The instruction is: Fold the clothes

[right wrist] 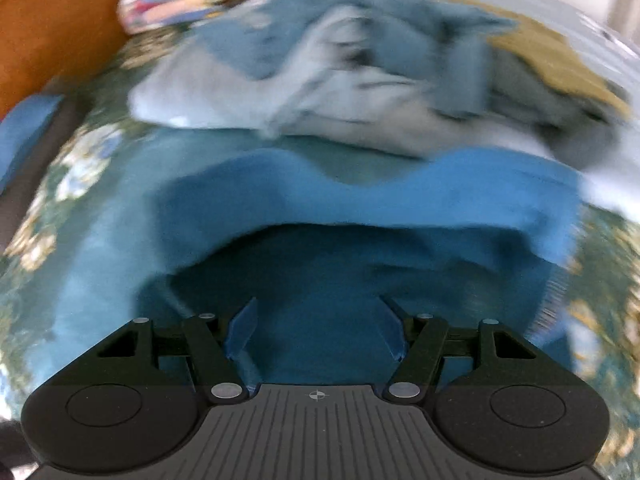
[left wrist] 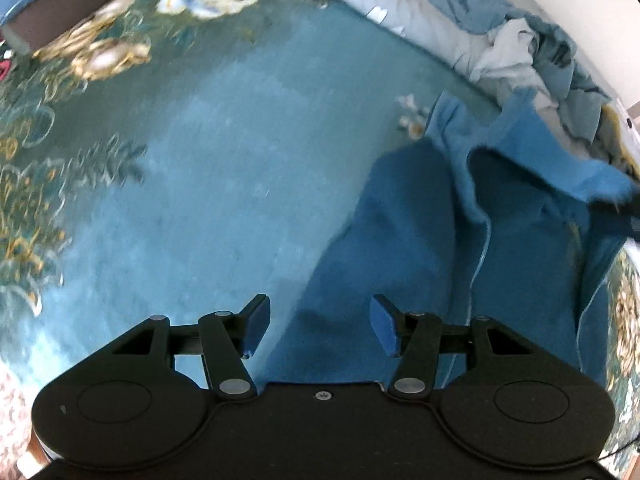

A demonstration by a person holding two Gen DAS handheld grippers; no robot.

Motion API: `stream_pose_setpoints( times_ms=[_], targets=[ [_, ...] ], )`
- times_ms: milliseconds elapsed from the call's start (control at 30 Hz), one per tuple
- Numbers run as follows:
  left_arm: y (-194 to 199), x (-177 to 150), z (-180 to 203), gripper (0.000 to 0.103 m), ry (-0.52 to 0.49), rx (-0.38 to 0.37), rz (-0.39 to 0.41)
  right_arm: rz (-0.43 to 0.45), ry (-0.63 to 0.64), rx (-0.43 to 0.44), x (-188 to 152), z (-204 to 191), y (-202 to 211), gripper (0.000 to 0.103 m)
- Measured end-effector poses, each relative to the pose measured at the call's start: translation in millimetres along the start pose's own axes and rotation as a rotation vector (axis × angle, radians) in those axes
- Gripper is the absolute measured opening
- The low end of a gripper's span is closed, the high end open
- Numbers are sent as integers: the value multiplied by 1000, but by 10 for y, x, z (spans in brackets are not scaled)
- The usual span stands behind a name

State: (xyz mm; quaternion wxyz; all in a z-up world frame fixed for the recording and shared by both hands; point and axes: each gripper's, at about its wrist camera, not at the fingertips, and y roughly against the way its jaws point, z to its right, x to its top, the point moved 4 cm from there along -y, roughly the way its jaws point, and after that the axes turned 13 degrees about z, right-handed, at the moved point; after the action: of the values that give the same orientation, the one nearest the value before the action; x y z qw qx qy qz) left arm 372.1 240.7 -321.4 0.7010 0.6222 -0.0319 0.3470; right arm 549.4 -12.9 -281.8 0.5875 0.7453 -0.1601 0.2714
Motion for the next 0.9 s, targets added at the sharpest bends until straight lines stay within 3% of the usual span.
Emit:
stream_pose_setpoints(
  times_ms=[233,400,533,600,900],
  targets=[
    [42,-129,-227,54,51,-7,-8,-31,63,63,241,-718,-477,60],
    [22,-164,-416,55,89,2,-17,-56,92,22,244,-876,-678,46],
    [-17,-169,-535,55,115,2,-28,-71,58,-13,264,-766,-784,26],
    [-41,-157,-560,55,121,-7,-34,-66,75,-37,297,-703,-825,9],
    [-165,-159,-636,55,138,-43,-68,13,261,-196,760,-291,-992,6]
  ],
)
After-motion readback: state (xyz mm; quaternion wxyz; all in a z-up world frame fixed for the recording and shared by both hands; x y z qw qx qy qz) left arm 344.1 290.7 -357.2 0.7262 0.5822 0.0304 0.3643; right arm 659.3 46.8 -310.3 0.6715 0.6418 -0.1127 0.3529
